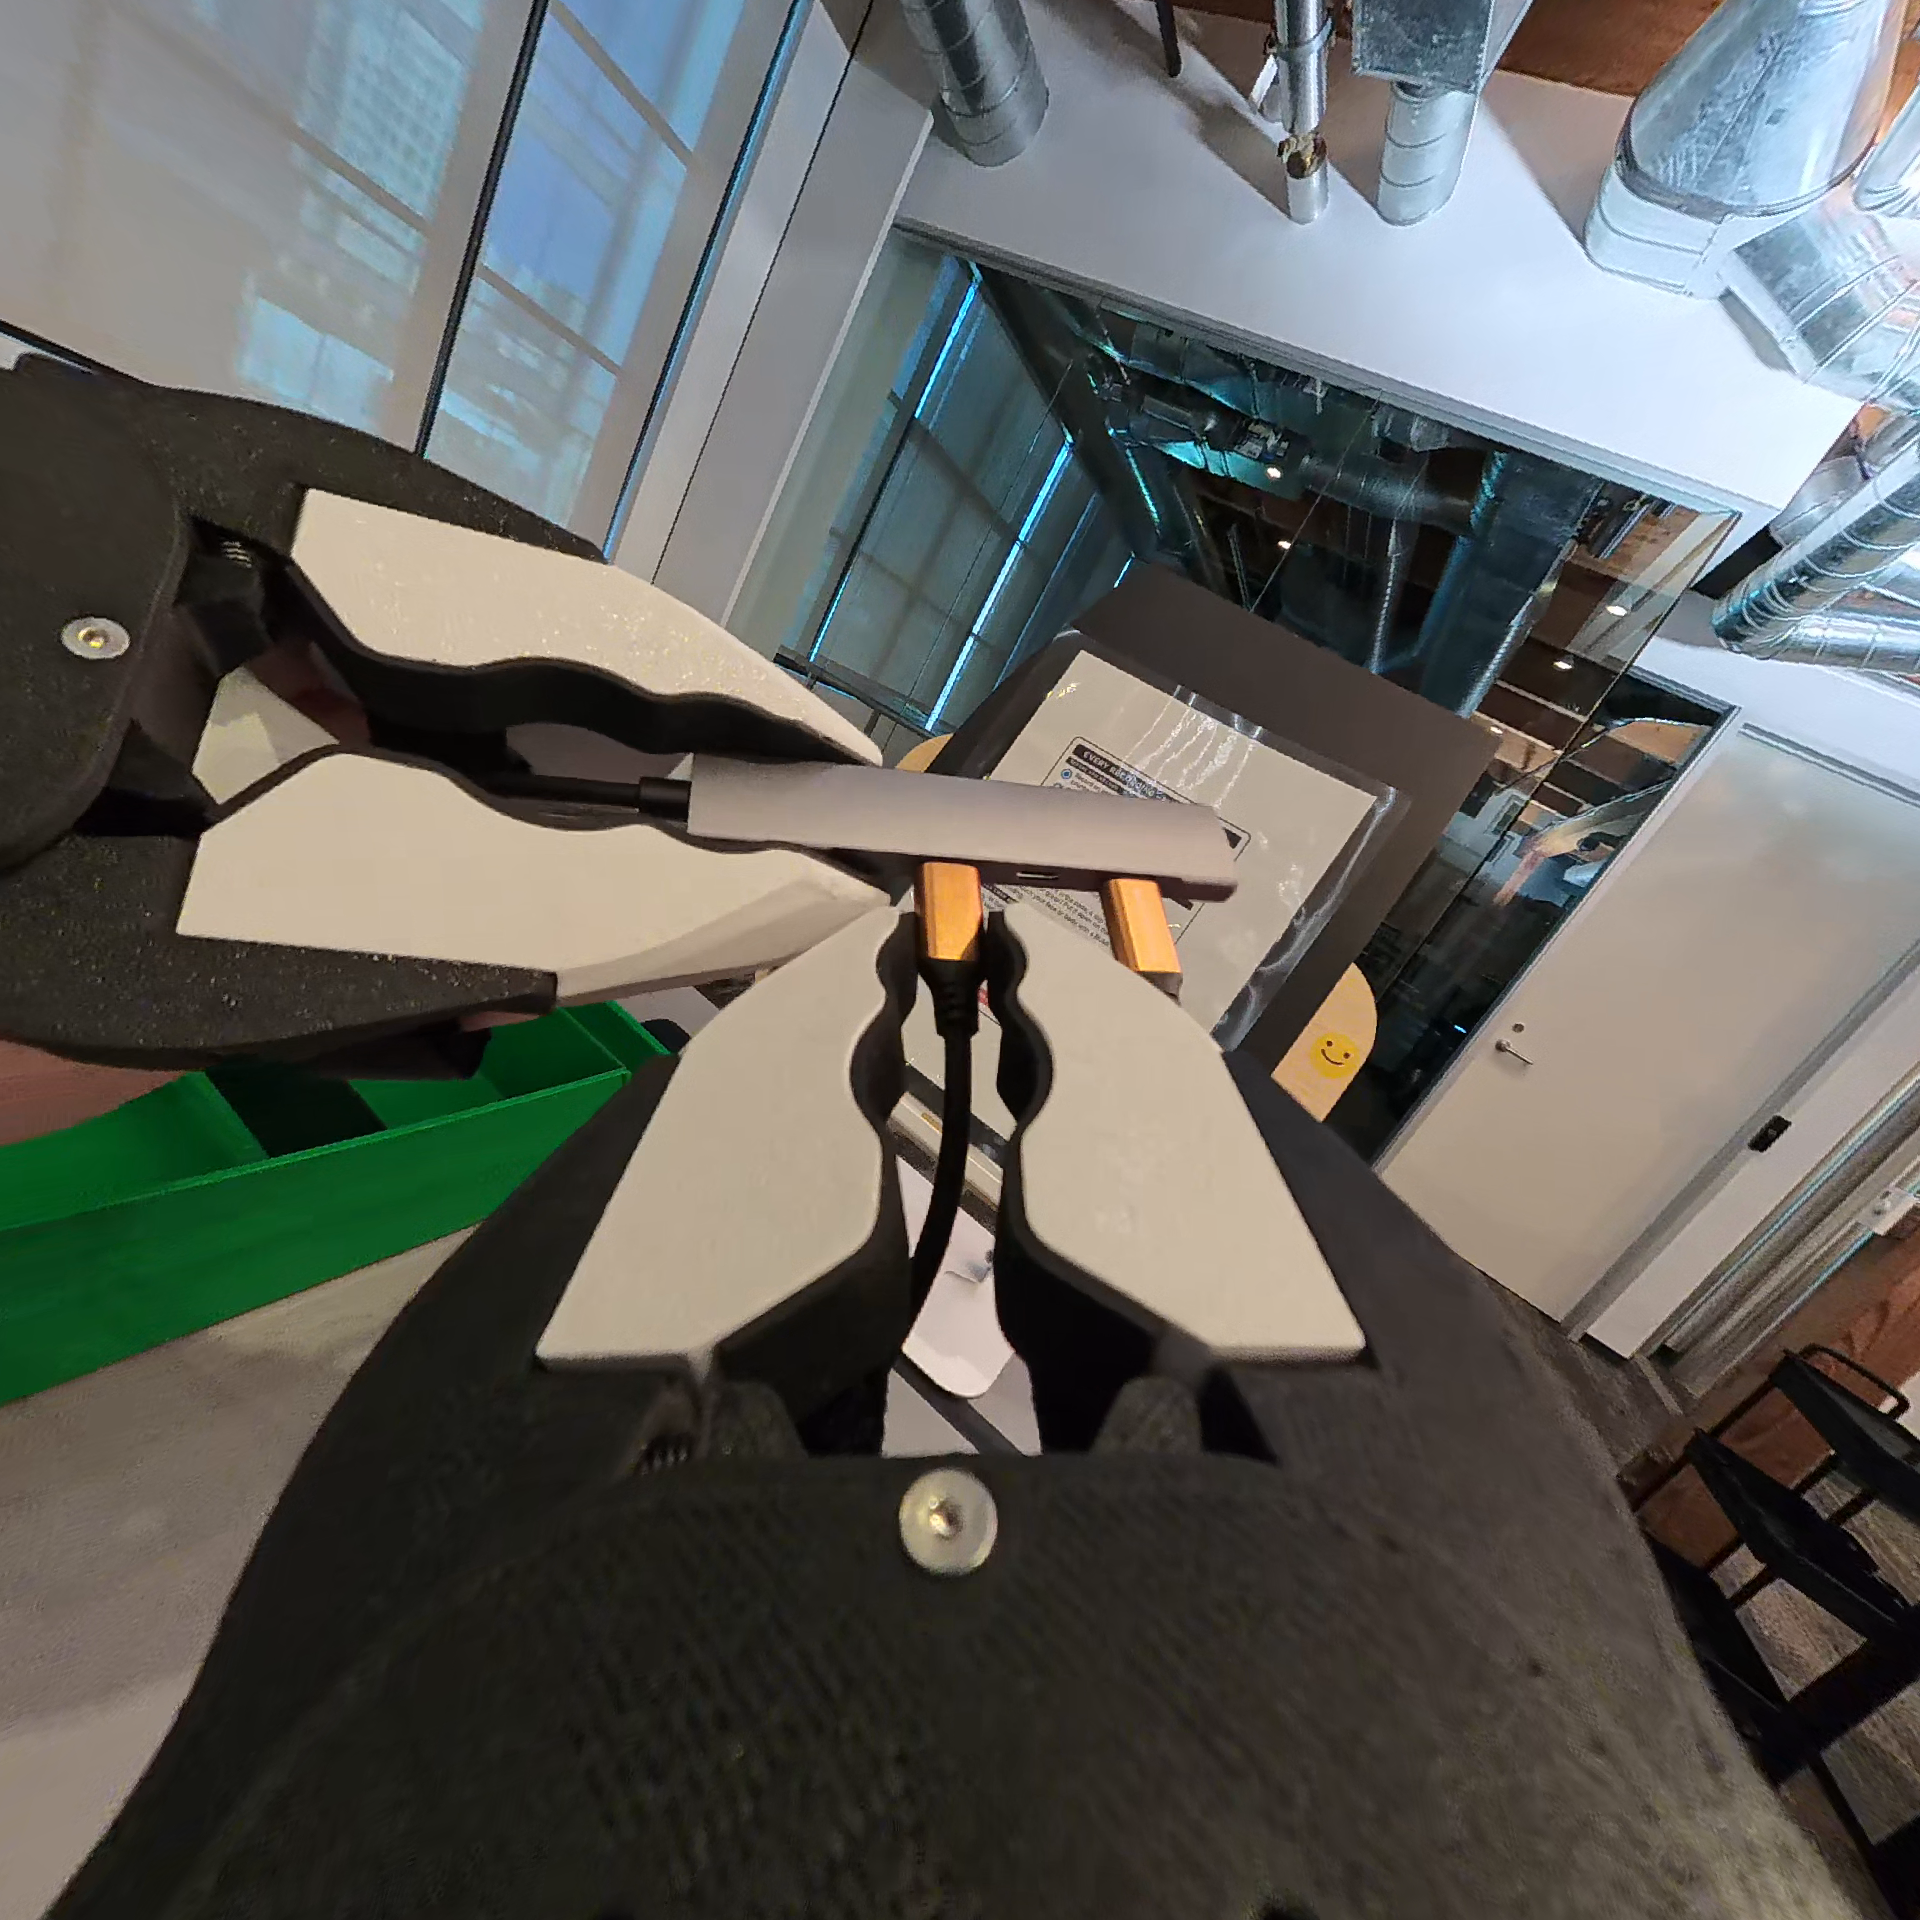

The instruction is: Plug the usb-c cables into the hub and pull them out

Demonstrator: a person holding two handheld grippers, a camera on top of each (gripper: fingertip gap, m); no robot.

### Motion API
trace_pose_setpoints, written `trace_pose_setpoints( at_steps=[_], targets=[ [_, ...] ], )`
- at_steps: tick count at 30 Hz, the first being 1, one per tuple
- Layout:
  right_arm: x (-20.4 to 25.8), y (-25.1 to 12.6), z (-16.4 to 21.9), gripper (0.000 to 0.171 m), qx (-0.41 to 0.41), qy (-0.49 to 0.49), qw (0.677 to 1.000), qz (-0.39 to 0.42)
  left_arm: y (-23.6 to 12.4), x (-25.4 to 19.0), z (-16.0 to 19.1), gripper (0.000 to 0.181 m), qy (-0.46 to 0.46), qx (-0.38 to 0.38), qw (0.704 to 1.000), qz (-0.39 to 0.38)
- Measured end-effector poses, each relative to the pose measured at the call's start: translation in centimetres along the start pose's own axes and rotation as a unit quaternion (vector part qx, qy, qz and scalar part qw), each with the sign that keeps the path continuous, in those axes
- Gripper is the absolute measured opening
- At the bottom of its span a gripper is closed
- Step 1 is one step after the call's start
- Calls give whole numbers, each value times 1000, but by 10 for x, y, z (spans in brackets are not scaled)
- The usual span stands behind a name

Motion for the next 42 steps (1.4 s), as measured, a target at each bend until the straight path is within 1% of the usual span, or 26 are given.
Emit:
trace_pose_setpoints(
  at_steps=[6,9,13,15,21,26,32,36,42],
  targets=[
    [1,-1,-1,13,-2,-6,1000,16,0,-2,-1,24,-9,-4,1000,-16],
    [1,0,2,14,2,-3,1000,16,2,-4,2,24,4,-1,1000,-24],
    [0,1,1,14,0,-3,1000,12,2,-2,3,24,-2,-6,1000,-21],
    [0,0,0,14,1,-6,1000,14,2,0,2,24,-27,-5,1000,-11],
    [3,0,-3,14,-8,-17,1000,23,0,3,1,24,-21,-12,1000,-14],
    [7,2,-2,14,-4,-26,998,55,3,3,4,25,-19,-7,1000,-24],
    [6,0,-7,14,-22,-19,999,22,0,11,4,25,-53,-20,998,10],
    [6,-1,-8,14,-24,-21,999,18,-1,12,5,25,-69,-27,997,22],
    [12,-2,-10,14,-27,-37,998,53,-2,14,3,25,-82,-27,996,22]
  ],
)
Point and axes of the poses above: each gripper's, where its closed fingertips meet, y out along the fingers, z out of its underside, x = y × z across the jaws, the point moved 8 cm from there along -y, back along the fingers, and after that the axes turned 4 degrees about -x, right-handed, at the moved point
